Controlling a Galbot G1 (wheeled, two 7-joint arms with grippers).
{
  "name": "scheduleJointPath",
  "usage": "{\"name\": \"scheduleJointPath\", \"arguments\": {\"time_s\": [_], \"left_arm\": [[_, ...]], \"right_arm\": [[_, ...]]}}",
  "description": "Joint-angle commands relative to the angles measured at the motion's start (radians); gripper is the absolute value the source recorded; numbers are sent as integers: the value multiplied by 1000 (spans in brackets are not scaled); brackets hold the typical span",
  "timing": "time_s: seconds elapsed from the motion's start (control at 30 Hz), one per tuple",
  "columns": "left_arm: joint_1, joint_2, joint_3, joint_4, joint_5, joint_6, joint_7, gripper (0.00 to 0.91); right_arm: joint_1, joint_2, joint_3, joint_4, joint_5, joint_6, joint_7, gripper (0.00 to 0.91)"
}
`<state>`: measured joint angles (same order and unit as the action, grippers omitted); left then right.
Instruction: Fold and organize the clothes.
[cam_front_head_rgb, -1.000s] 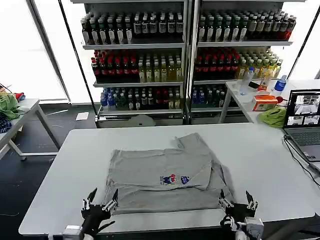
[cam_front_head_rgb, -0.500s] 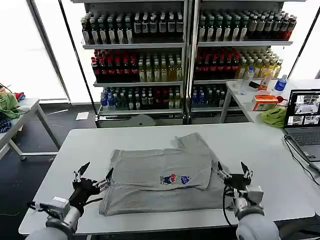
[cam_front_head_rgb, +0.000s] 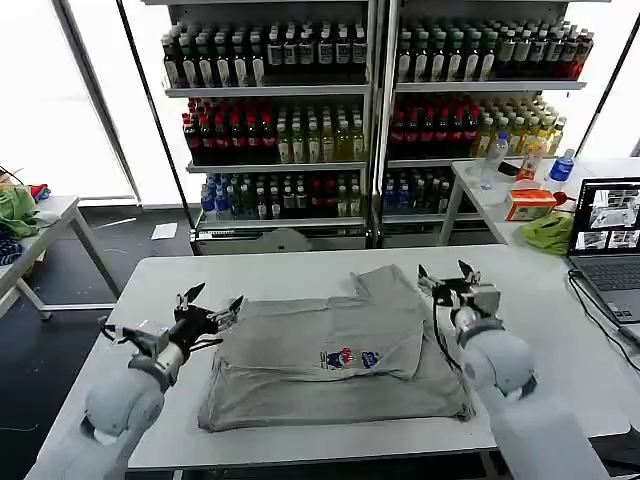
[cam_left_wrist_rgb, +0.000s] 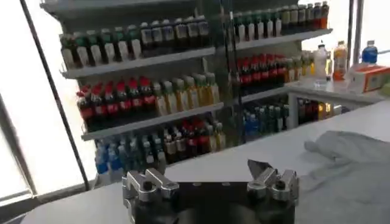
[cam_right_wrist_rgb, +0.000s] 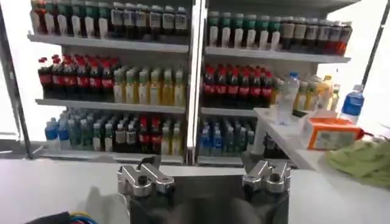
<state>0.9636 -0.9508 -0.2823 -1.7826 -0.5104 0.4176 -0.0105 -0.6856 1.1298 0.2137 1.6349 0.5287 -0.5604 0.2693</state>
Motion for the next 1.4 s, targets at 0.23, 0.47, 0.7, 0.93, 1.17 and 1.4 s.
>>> {"name": "scheduleJointPath", "arguments": {"time_s": [0.23,0.47,0.7,0.93,1.17,1.4], "left_arm": [[-352,-61,197,398,-77,56,-2,907],[-326,-75,178,454,-78,59,-4,907],[-289,-86,161,446,-72,68,-7,907],[-273,-100,151,427,-77,87,-20,907],[-234,-103,129,398,-78,92,-25,907],[-227,-99,117,400,-82,91,-25,907]], "right_arm": [[355,160,-128,-484,-1,-10,-49,907],[348,239,-90,-636,-83,12,-66,907],[335,245,-89,-655,-90,14,-78,907],[314,245,-87,-658,-100,11,-76,907],[290,243,-86,-646,-110,9,-78,907],[294,250,-84,-657,-115,9,-80,907]]}}
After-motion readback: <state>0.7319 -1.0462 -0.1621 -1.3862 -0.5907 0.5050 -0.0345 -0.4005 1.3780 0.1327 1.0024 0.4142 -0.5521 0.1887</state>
